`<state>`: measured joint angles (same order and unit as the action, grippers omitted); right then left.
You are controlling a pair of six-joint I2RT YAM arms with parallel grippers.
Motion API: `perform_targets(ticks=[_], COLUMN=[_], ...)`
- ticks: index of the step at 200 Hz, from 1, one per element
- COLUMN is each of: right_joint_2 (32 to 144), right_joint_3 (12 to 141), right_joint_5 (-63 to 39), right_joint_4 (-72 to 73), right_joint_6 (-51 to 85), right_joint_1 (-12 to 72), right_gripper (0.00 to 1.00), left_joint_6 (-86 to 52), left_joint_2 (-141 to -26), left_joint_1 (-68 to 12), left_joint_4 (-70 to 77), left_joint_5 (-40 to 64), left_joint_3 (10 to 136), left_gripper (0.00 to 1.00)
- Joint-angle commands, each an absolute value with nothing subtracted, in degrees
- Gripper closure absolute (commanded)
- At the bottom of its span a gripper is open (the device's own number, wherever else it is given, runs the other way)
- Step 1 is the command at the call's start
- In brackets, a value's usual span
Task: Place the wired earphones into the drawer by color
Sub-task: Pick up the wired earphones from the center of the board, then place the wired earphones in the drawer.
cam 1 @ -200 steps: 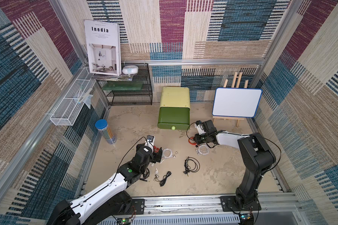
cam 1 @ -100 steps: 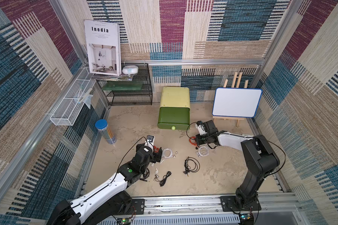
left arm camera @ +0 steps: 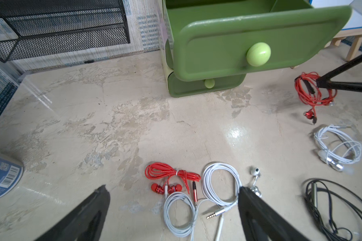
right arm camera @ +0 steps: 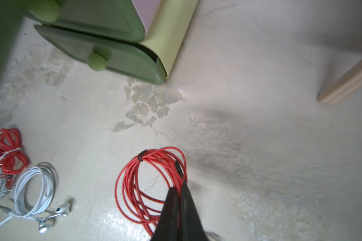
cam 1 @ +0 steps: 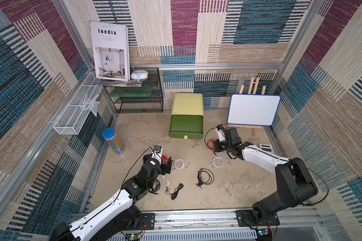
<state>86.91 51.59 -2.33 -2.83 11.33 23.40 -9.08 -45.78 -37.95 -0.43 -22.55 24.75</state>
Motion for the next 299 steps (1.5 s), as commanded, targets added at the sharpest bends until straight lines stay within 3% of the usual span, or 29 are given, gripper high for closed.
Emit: perform_targets(ticks=[1, 102, 211, 299], right_joint_2=[83.2, 70.3, 88.0, 98.8], right_joint_3=[50.8, 56.6, 75.1, 81.0], right_joint_5=[-0.4, -4.7, -4.8, -4.7], right_joint_4=[0.0, 5.0, 4.7, 3.8], right_joint_6=[12.6, 15.7, 14.7, 15.0], right_joint_1=[23.4, 24.0, 31.4, 33.5], right_gripper=[1.00, 1.00, 1.00, 1.00], left_joint_6=[-9.7, -9.5, -10.2, -10.1], left_joint_2=[-44.3, -44.2, -43.4, -43.2], left_joint_1=[-37.9, -37.9, -37.9, -37.9], left_joint_4=[0.4, 0.8, 0.5, 0.4], left_joint_5=[-23.1, -23.3, -23.8, -23.8], left_joint_3=[24.0, 23.6, 23.6, 23.6], left_gripper=[0.00, 0.00, 0.00, 0.00])
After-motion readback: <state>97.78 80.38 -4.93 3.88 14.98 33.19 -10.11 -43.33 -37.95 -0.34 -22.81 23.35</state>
